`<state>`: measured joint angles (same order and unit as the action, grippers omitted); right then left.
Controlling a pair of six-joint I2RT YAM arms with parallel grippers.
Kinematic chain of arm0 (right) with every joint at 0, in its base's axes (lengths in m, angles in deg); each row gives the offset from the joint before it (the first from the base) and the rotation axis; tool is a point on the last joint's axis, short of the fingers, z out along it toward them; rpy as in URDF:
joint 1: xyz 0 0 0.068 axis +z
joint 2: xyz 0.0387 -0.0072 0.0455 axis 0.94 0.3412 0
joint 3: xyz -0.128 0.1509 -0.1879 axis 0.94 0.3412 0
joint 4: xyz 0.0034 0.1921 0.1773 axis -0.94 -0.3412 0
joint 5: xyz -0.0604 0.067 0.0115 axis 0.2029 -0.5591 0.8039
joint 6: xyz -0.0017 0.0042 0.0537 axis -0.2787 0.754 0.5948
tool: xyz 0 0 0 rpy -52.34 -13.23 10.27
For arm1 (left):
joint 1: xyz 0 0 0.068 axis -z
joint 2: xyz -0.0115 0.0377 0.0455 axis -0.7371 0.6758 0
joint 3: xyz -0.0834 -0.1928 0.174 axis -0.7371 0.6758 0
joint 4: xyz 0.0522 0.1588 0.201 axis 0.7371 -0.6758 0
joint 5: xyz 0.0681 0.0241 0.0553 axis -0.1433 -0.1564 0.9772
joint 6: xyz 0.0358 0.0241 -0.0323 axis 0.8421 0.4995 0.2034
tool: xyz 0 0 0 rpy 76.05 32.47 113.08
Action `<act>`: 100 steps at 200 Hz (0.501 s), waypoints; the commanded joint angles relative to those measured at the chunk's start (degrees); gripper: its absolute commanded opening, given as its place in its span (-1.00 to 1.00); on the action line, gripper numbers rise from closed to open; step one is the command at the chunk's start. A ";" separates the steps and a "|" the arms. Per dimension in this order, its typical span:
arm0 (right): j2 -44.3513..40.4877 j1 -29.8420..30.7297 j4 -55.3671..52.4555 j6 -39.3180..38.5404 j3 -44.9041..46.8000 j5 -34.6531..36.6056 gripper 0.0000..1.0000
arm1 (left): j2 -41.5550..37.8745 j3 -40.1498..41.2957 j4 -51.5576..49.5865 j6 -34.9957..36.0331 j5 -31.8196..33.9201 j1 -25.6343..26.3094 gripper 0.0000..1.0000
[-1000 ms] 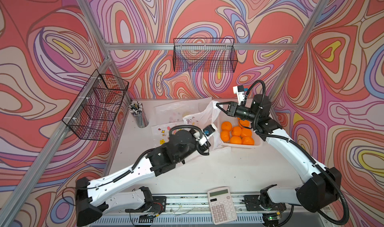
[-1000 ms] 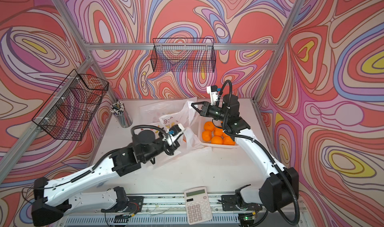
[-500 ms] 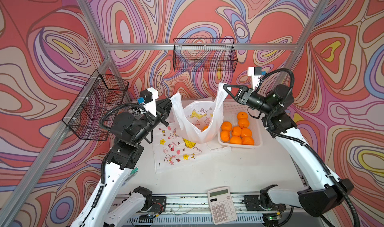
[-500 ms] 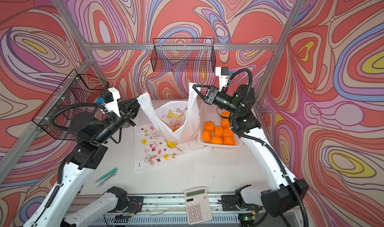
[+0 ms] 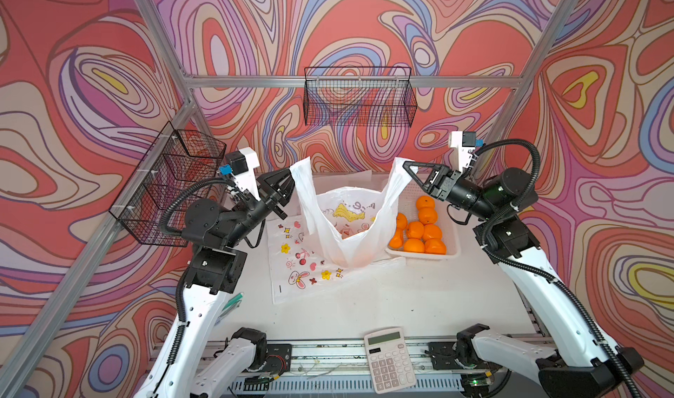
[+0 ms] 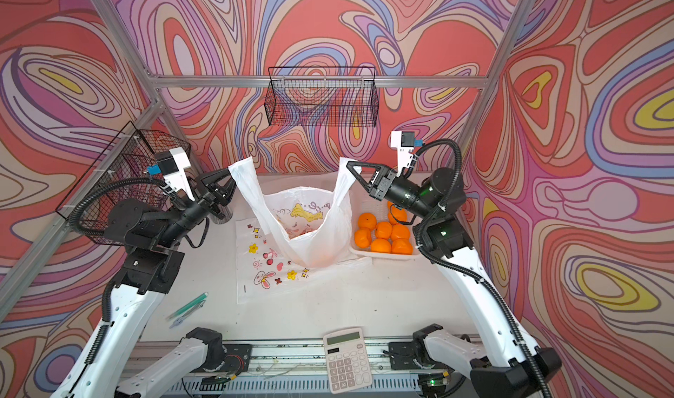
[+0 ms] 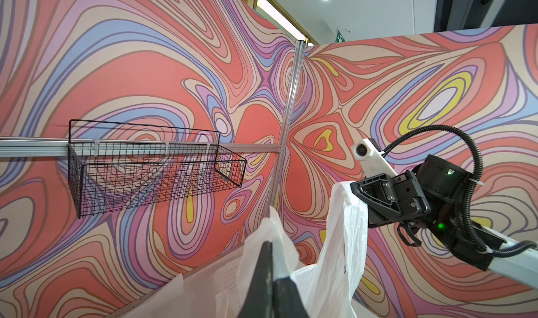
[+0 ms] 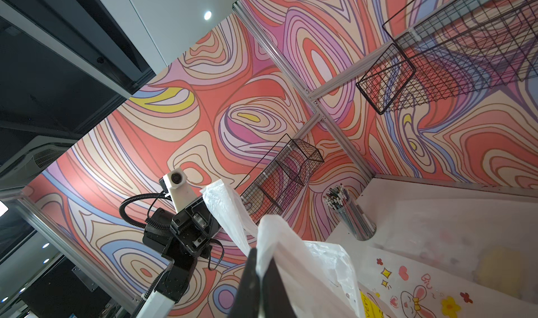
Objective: Place the oranges into plastic bags & tie knots
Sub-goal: Adjust the plastic bag at the center of the board.
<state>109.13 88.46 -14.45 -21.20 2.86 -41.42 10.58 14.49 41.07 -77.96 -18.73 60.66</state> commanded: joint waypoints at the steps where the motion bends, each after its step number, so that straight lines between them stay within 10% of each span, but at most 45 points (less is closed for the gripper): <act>1: -2.16 -0.07 -1.98 0.27 1.35 2.34 -1.00 | -1.11 1.43 5.42 -4.18 -3.70 -0.25 -1.00; 82: 1.91 -0.16 -12.18 -7.51 0.86 8.07 -1.00 | 13.69 7.88 21.41 -16.34 -13.18 -0.25 -1.00; 100: 3.04 -0.14 -16.79 -13.30 -3.47 9.59 -0.68 | 17.19 5.47 21.16 -15.67 -15.88 -0.29 -1.00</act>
<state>111.17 88.44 -25.23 -26.97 4.59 -34.55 25.59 23.10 55.98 -91.66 -29.05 60.61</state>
